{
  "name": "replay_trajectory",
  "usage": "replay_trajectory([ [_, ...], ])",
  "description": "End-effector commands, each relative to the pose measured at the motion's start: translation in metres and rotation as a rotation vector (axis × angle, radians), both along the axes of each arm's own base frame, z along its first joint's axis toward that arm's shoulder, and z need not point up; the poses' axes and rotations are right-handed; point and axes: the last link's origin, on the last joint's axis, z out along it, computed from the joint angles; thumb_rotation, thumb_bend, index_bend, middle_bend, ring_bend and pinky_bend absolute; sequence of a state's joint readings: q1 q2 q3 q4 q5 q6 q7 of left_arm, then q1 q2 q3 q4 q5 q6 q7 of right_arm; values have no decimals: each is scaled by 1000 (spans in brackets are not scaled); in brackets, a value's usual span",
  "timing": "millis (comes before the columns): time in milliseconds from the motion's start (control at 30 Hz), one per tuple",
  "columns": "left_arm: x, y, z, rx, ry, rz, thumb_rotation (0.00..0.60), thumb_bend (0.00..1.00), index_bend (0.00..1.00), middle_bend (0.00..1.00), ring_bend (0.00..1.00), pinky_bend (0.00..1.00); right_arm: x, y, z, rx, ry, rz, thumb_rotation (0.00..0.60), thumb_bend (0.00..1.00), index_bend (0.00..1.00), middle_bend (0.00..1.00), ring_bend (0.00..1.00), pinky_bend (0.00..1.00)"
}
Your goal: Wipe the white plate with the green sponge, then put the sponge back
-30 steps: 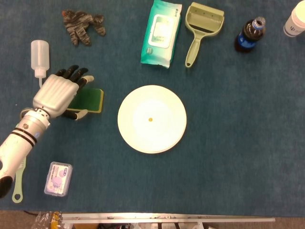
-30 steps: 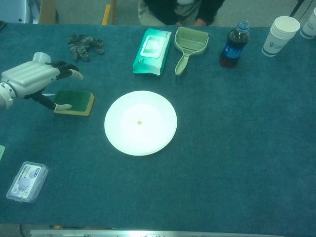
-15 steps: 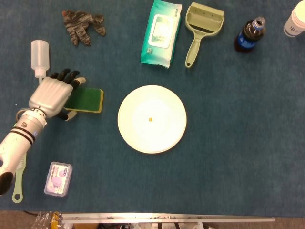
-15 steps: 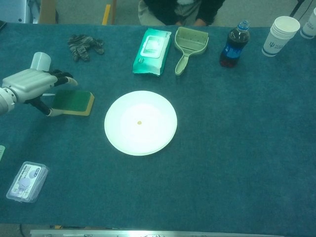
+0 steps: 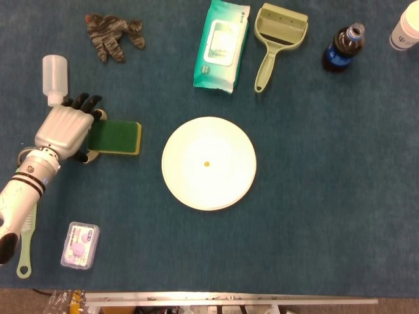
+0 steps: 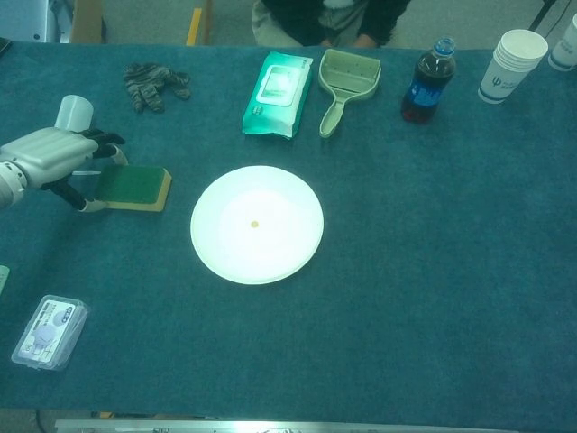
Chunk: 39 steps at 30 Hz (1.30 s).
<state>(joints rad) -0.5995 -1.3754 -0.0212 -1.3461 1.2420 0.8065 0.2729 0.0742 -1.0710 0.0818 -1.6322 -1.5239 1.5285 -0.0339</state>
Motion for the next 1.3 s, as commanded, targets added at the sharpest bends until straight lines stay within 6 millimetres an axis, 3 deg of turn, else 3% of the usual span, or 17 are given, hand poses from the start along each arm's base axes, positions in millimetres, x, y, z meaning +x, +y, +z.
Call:
replay_trajectory([
  [33, 0, 0, -1, 0, -1, -1, 512, 232, 295, 73, 44, 170, 0, 0, 0, -2, -1, -1, 600, 184, 340, 400, 269, 313],
  [300, 6, 3, 6, 17, -9, -16, 568, 233, 387, 135, 57, 170, -1, 0, 0, -2, -4, 2, 600, 184, 340, 400, 269, 313],
  [500, 17, -1, 19, 11, 24, -47, 565, 233, 388, 142, 58, 170, 0, -1, -1, 2, -9, 7, 600, 184, 340, 400, 269, 313],
  [833, 58, -14, 34, 11, 85, -151, 546, 236, 411, 169, 70, 170, -2, -5, -6, 17, -23, 15, 600, 183, 340, 400, 269, 313],
  [1033, 85, -23, 31, 7, 119, -206, 501, 237, 412, 177, 75, 170, -3, -8, -7, 27, -33, 22, 600, 184, 340, 400, 269, 313],
  [1300, 110, -32, 15, -17, 163, -251, 485, 237, 414, 178, 75, 170, -5, -9, -6, 28, -42, 28, 600, 184, 340, 400, 269, 313],
])
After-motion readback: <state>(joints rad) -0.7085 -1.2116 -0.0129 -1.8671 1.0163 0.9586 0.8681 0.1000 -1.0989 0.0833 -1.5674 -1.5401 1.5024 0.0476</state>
